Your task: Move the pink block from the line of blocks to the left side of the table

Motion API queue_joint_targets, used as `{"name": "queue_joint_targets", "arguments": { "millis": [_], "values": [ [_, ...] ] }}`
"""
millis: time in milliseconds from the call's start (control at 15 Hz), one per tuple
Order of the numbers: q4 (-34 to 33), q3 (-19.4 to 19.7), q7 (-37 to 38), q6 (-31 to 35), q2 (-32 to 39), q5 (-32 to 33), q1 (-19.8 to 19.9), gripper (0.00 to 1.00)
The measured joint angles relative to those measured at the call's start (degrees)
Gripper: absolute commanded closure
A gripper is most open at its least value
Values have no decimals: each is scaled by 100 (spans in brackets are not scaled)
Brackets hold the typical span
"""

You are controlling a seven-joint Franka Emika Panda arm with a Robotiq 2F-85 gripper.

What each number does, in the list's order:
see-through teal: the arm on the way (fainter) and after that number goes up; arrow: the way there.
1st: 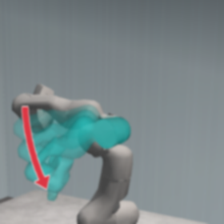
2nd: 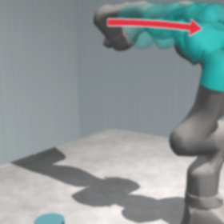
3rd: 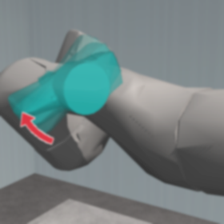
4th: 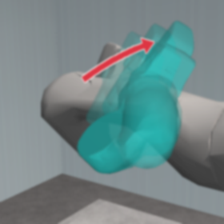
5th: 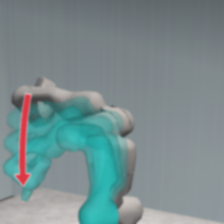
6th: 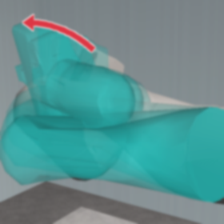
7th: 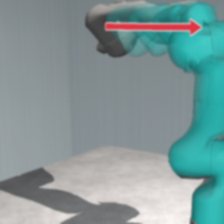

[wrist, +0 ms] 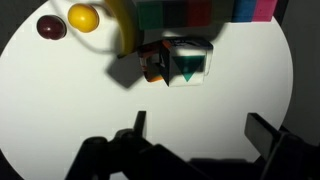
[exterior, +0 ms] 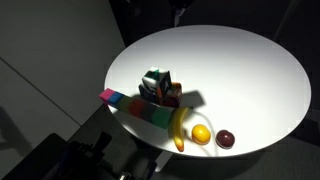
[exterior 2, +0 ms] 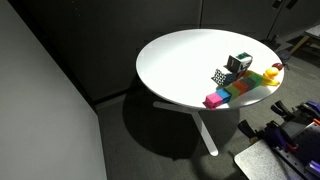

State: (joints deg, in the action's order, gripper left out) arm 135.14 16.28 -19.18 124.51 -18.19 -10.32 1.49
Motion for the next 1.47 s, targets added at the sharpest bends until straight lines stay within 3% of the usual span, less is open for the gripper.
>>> {"name": "queue_joint_targets", "arguments": {
  "millis": [800,1467],
  "values": [
    [0,-777,8,695,541,0,-84,0],
    [-3,-1448,-123,830,1155,2,-525,0]
  ]
}}
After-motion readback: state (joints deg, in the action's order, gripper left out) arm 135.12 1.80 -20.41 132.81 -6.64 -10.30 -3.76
